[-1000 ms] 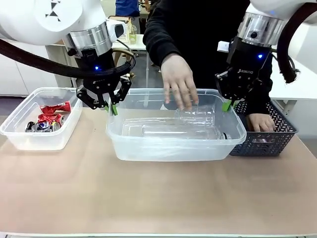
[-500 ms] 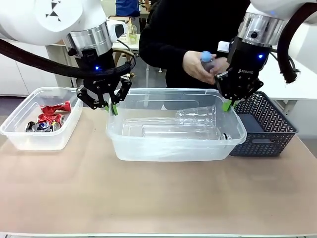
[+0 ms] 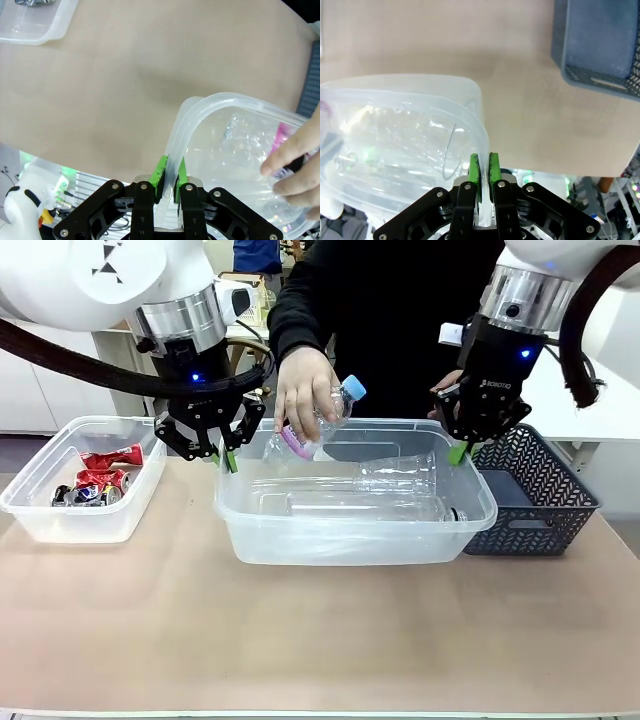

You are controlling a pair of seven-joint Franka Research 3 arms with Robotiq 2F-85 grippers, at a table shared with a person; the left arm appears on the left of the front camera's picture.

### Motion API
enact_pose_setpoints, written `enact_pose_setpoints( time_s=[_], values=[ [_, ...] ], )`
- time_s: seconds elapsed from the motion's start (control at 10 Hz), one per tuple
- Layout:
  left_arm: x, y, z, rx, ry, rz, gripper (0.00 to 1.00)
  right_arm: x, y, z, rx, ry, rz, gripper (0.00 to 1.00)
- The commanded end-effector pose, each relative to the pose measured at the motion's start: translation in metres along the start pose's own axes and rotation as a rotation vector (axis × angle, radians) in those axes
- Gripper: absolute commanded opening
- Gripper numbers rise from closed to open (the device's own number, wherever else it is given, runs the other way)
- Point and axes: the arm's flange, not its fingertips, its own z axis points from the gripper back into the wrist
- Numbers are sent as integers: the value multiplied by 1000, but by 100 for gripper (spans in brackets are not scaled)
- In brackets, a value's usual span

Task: Sort the waste into each basket.
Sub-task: Offer the picked Organizing box to the human.

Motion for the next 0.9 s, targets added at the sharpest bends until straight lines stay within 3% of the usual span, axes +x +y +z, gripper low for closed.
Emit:
enact_pose_setpoints(
  time_s=[0.0, 0.8],
  values=[
    [2, 0, 2, -9, -8, 7, 9, -4, 1, 0, 0, 1, 13, 0],
    [2, 0, 2, -9, -8, 7, 9, -4, 1, 0, 0, 1, 13, 0]
  ],
)
